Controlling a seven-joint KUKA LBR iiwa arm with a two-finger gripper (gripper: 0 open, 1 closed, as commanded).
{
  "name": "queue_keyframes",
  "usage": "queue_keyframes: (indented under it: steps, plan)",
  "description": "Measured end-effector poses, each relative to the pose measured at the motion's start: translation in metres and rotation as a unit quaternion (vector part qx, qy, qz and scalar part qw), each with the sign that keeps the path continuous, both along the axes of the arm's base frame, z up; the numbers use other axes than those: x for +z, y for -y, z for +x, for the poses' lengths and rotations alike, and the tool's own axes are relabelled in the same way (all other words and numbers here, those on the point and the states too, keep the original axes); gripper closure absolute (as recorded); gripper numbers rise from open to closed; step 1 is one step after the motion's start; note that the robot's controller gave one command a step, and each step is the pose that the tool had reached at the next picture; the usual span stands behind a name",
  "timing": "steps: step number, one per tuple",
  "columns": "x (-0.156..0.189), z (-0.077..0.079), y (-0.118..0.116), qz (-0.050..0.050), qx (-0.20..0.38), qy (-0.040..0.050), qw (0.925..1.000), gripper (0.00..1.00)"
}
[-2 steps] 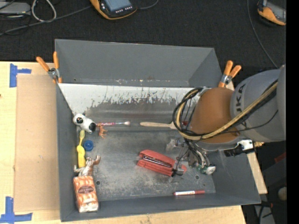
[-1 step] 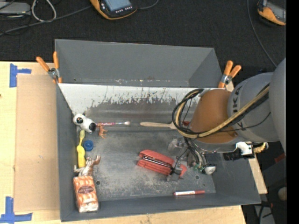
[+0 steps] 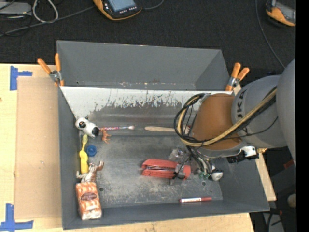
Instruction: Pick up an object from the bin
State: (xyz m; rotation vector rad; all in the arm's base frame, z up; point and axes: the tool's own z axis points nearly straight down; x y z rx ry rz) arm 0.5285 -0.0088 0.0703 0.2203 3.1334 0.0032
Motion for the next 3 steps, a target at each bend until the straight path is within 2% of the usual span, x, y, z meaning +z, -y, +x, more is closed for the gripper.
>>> queue_keyframes:
  steps: [1,2,3]
  plan:
    - [0.0,0.0,0.0,0.0,0.0,0.0,1.0,1.0]
    - [0.054,0.014,0.001,0.0,0.003,-0.0041,1.0,1.0]
    - [0.13,0.026,-0.003,0.001,0.087,-0.0066,0.9962,1.0]
